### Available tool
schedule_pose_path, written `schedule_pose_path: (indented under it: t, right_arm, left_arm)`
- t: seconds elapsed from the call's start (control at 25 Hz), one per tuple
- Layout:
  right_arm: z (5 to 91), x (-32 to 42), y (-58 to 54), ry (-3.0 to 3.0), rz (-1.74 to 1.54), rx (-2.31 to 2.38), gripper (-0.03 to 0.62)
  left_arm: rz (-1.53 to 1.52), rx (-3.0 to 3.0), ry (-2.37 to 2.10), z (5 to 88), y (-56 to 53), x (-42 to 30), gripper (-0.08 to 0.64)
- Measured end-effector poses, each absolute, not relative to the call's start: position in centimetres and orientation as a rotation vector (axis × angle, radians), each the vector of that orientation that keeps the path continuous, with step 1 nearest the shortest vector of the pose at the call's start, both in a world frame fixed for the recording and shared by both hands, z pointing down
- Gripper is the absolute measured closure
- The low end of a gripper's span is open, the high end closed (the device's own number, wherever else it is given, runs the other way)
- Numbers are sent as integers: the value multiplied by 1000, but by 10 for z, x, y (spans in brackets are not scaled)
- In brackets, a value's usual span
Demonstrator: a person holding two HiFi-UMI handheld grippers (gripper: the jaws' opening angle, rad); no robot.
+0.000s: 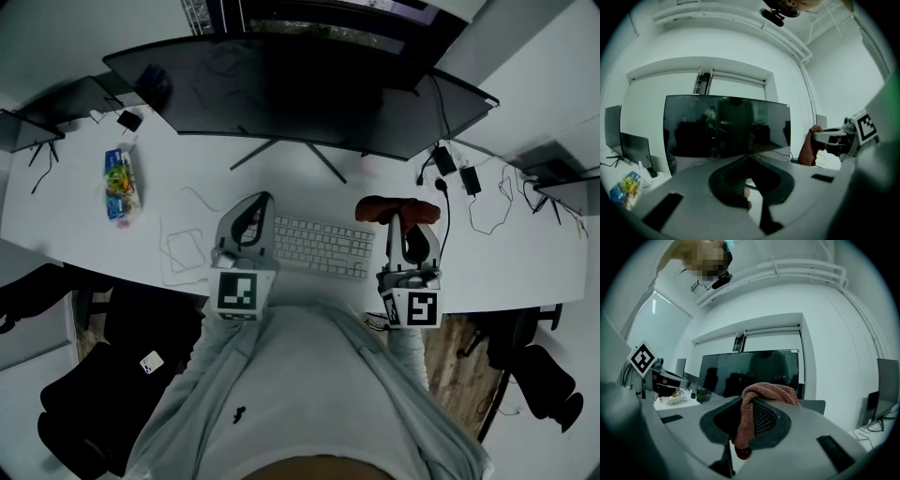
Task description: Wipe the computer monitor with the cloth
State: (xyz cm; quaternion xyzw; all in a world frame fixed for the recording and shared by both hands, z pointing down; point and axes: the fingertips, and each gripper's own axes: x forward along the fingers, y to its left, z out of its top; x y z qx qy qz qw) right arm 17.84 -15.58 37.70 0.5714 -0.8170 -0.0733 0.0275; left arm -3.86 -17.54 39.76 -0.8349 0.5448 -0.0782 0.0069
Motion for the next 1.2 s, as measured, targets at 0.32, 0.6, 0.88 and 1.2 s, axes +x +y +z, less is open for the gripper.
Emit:
schedule_pose_path:
  t: [0.32, 0.6, 0.88, 1.2]
  right_arm:
    - [378, 179, -157, -2524, -212, 1759, 540]
    - [379, 180, -158, -2528, -201, 1775, 540]
    - [381, 181, -158, -2522, -199, 1763, 541]
    - [383, 182, -158, -2519, -183, 1768, 540]
  left_arm:
    - [-252, -2609, 1712, 399, -176, -39, 541]
    - [-262, -2599, 1715, 399, -177, -40, 541]
    - [-262, -2596, 1729, 399, -178, -41, 541]
    - [-265, -2592, 1732, 400, -179, -43, 541]
